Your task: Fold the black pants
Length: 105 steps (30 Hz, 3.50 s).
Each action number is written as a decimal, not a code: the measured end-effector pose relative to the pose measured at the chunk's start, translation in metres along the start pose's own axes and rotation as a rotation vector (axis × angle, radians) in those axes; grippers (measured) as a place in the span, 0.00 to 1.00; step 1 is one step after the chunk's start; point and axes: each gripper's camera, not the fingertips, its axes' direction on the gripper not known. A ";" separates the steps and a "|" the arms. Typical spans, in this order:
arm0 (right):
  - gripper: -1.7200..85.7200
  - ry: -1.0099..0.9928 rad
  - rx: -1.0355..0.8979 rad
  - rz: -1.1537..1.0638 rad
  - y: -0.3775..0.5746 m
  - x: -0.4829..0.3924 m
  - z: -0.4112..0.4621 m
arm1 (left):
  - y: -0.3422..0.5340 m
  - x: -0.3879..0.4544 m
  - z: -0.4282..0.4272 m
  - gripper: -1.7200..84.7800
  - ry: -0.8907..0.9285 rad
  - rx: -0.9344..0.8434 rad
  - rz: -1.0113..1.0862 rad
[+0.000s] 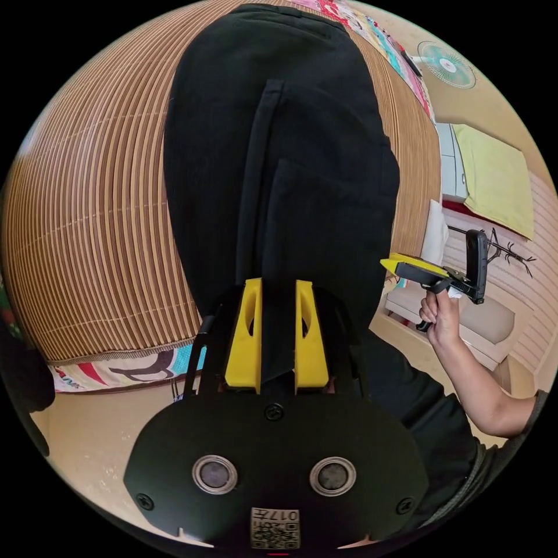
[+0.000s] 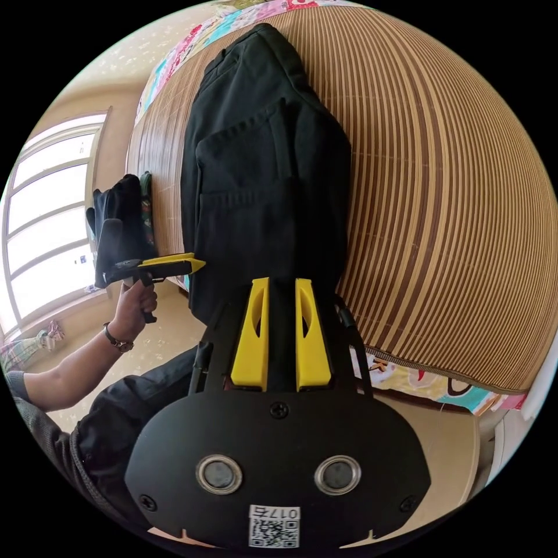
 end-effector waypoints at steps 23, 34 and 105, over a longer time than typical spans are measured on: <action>0.05 -0.012 0.173 0.001 -0.061 -0.007 -0.038 | -0.077 0.000 -0.082 0.03 0.107 0.117 0.012; 0.14 -0.170 0.169 0.121 -0.011 0.049 -0.056 | 0.033 -0.031 -0.135 0.20 0.208 0.196 0.038; 0.22 -0.141 -0.085 -0.072 -0.091 0.036 -0.190 | -0.005 -0.234 -0.235 0.22 0.401 0.221 -0.113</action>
